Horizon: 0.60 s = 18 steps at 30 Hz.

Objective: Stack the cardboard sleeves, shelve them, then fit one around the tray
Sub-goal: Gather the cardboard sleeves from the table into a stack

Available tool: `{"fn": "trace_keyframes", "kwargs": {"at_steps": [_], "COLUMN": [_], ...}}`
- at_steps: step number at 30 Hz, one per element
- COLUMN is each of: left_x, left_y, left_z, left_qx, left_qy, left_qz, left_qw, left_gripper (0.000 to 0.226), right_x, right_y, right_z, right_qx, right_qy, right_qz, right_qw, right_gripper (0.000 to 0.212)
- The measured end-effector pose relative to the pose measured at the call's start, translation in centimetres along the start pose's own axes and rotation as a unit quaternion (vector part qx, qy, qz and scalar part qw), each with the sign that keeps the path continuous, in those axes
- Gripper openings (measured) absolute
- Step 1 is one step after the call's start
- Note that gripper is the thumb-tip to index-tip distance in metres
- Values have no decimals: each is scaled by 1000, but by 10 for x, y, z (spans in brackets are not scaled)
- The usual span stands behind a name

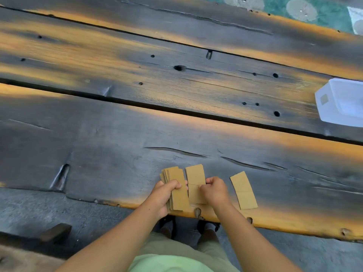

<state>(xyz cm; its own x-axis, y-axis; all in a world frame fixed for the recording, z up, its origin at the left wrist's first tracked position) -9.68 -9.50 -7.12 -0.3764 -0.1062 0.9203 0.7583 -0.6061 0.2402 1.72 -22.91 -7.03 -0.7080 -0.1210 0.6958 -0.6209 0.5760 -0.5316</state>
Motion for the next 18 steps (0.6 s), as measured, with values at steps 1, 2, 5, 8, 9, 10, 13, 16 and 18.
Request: {"fn": "trace_keyframes", "kwargs": {"at_steps": [1, 2, 5, 8, 9, 10, 13, 16, 18], "left_x": [-1, -2, -2, 1, 2, 2, 8, 13, 17], "left_y": [-1, -3, -5, -5, -5, -3, 3, 9, 16], "left_z": [1, 1, 0, -1, -1, 0, 4, 11, 16], "left_qx": [0, -1, -1, 16, 20, 23, 33, 31, 14], "left_qy": [0, -1, -3, -8, -8, -7, -3, 10, 25], "left_qz": [-3, -7, -20, -25, -27, -30, -50, -63, -68], "left_qw": [1000, 1000, 1000, 1000, 999, 999, 998, 997, 997], "left_gripper": [43, 43, 41, 41, 42, 44, 51, 57, 54], "right_x": [-1, -3, -4, -4, -3, -2, 1, 6, 11], "right_y": [2, 4, 5, 5, 4, 2, -11, -35, -56], "right_z": [1, 3, 7, 7, 6, 6, 5, -3, -10], "right_qx": [-1, -6, -14, -18, -24, -30, -60, -130, -185], "right_qy": [4, 11, 30, 21, 18, 16, 18, -4, -21], "right_qz": [9, 16, 23, 25, 26, 25, 7, -5, -7], "right_qw": [1000, 1000, 999, 999, 999, 999, 998, 991, 983], "right_gripper": [15, 16, 21, 24, 25, 25, 20, 19, 19]}}
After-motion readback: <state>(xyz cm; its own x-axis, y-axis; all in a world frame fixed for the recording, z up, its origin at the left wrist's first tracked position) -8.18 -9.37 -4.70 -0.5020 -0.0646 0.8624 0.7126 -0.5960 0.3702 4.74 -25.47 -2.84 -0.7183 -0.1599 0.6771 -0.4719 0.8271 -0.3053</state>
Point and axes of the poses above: each hand's wrist, its own x-axis away from the middle knuckle, its own y-axis out of the palm, z = x × y, the point moved 2 cm from there along -x, towards the middle knuckle, and after that the axes turned 3 degrees about -y, right-handed, at the moved point
